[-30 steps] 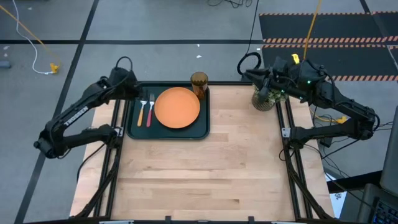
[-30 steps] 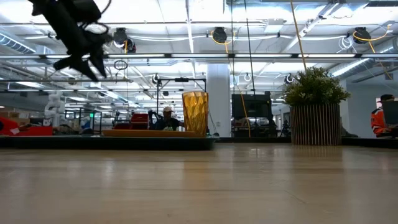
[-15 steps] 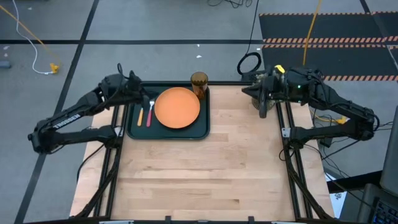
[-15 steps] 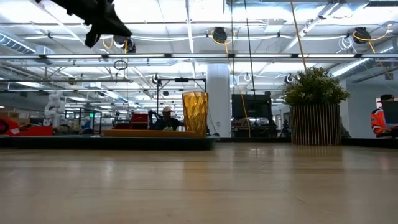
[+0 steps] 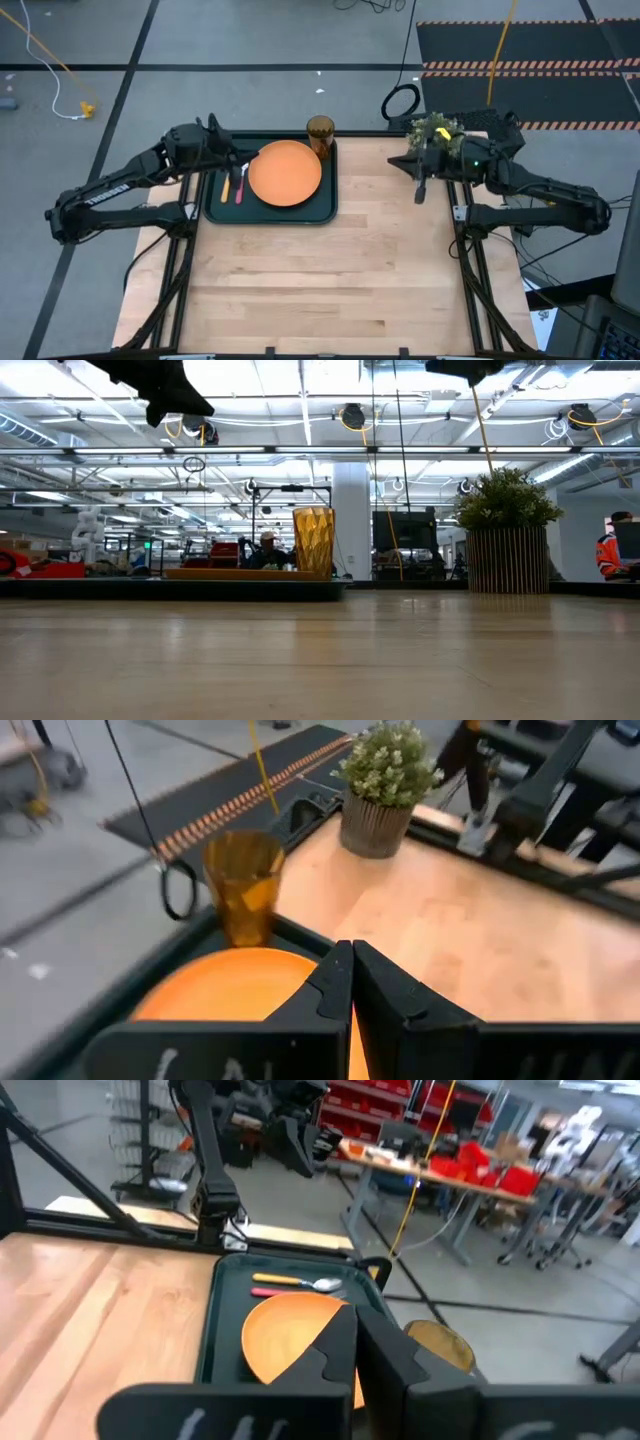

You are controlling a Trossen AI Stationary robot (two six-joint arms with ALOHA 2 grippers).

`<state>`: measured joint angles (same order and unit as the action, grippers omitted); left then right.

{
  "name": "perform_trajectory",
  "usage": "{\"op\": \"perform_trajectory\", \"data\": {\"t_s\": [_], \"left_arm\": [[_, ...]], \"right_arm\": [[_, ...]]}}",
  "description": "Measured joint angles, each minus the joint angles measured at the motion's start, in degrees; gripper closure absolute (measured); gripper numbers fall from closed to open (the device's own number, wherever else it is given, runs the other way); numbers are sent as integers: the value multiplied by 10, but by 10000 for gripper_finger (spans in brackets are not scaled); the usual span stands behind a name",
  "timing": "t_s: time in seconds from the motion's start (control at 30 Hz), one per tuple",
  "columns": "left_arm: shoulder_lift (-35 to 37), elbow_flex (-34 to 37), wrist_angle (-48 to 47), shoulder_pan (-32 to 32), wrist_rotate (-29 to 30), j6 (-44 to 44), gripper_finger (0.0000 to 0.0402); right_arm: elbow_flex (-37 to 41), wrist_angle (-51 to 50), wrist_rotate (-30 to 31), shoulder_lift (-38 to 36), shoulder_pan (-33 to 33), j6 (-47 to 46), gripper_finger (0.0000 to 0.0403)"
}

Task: Pick and place plate/cup/fork/spoon on tray
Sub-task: Return to Home Position

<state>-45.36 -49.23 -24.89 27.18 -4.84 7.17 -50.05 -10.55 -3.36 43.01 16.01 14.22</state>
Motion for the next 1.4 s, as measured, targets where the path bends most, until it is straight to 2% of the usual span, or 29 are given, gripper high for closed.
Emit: {"op": "perform_trajectory", "data": {"t_s": [0.13,0.33,0.53,0.73,1.1,1.4], "left_arm": [[0,26,43,3,2,-62,392],[0,111,139,7,-38,-67,394],[0,211,279,6,-46,-48,398],[0,275,390,7,-46,-45,399],[0,292,394,7,-61,-73,400],[0,292,393,0,-63,-83,401]], "right_arm": [[83,96,-1,-25,0,0,403],[187,203,-14,-48,0,14,403],[252,228,-13,-68,0,19,403],[304,233,-13,-96,0,19,403],[385,298,-12,-146,1,3,403],[390,289,-12,-198,1,-5,403]]}}
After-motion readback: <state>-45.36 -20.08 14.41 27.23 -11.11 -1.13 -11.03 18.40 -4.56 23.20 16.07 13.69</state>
